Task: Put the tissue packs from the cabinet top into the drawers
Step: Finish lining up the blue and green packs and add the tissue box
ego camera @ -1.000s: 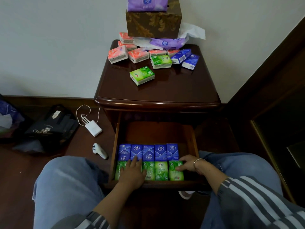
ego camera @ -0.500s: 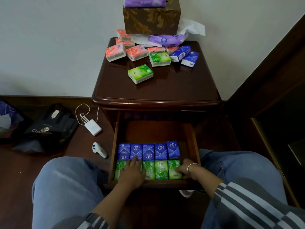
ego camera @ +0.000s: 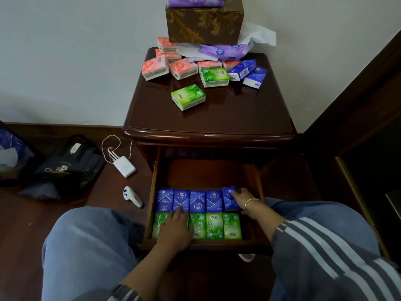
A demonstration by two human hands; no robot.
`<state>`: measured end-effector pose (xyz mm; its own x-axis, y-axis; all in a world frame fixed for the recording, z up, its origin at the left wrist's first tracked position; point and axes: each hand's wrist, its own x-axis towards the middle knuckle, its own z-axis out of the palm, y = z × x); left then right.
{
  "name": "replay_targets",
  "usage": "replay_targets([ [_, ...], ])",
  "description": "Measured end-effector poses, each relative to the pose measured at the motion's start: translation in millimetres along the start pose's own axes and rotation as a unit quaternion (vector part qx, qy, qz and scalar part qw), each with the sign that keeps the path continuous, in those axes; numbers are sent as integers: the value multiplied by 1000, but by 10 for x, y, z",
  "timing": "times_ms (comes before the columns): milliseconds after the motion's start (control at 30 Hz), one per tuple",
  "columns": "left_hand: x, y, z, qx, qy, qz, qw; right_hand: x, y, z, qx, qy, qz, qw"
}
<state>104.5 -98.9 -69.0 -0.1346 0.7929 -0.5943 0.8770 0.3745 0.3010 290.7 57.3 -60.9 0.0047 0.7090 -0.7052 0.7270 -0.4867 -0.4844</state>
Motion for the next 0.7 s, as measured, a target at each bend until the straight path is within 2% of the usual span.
replay_targets([
  [200, 5, -13, -2, -2, 8, 1, 1000, -15, 220, 156, -85, -13, -22, 996],
  [267, 3, -9, 4, -3, 10, 2, 1000, 0, 203, 118, -82, -26, -11, 996],
  [333, -3, -12, -3, -4, 11, 3, 1000, 3, 125, 63, -82, -5, -12, 997],
  [400, -3, -13, -17, -5, 9, 4, 1000, 3, 63, 40, -51, 5, -50, 997],
  [467, 6, -17, -7, -4, 2, 2, 1000, -39, 62, 75, -28, -20, -69, 997],
  [567, 13, -40, 3, -13, -3, -1, 1000, -163, 104, 123, -5, -16, -34, 999],
  [633, -6, -21, -48, -17, 17, 3, 1000, -295, 81, 74, -18, -6, -36, 999],
  [700, -55, 56, -190, -42, 64, 21, 997, -468, -6, -65, -87, -24, -79, 993],
])
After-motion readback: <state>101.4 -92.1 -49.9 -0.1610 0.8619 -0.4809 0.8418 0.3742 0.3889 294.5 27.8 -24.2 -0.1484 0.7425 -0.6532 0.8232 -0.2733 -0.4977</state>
